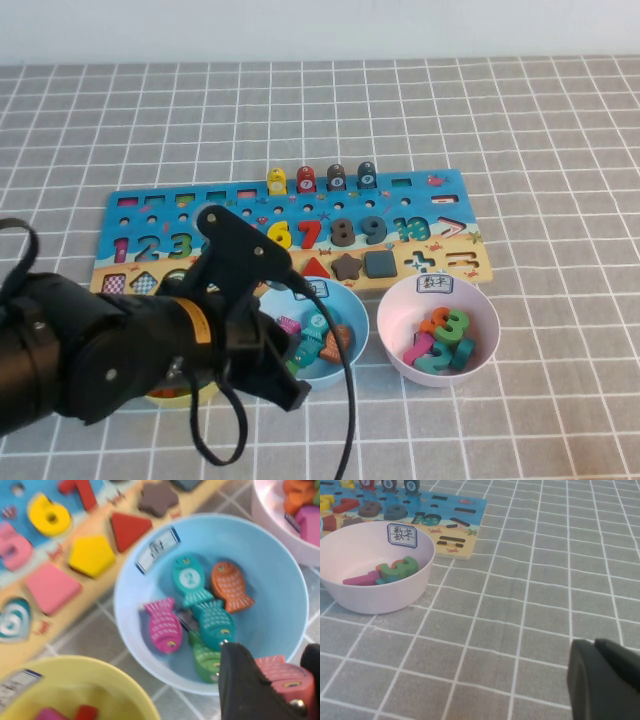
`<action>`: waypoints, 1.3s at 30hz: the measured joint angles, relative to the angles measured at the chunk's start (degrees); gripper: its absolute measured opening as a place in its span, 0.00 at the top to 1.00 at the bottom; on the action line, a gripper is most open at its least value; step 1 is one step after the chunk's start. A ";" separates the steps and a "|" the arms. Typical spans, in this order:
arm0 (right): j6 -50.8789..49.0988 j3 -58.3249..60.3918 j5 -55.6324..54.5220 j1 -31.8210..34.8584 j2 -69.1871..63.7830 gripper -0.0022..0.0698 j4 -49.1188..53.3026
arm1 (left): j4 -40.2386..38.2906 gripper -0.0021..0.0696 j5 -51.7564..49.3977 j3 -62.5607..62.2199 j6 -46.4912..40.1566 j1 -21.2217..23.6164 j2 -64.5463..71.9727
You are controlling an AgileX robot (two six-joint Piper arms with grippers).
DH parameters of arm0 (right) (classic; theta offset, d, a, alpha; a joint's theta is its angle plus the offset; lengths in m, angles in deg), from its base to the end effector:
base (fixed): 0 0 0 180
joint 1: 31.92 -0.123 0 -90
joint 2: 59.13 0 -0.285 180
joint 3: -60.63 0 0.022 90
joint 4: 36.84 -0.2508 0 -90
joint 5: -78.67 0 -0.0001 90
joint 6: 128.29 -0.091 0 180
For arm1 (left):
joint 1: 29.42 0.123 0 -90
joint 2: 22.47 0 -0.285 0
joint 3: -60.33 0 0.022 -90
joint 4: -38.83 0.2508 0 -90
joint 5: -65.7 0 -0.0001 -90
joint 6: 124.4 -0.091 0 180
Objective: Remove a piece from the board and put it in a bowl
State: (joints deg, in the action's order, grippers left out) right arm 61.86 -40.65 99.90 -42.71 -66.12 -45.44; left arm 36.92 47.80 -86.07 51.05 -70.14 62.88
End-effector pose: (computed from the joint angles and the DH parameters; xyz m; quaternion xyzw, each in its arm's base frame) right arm 0.0507 0.0147 0.1721 -0.1063 0.7952 0.0667 0.5932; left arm 0.2034 -0.1763 0.2385 0.3460 0.8631 -0.1242 0.3462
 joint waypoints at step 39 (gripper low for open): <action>0.00 0.00 0.00 0.00 0.00 0.99 -0.69 | -1.63 0.59 -8.10 -14.35 9.87 0.29 18.53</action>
State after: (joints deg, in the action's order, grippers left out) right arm 61.86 -40.65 99.90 -42.71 -66.12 -46.13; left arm 35.30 39.69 -100.42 60.92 -69.84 81.42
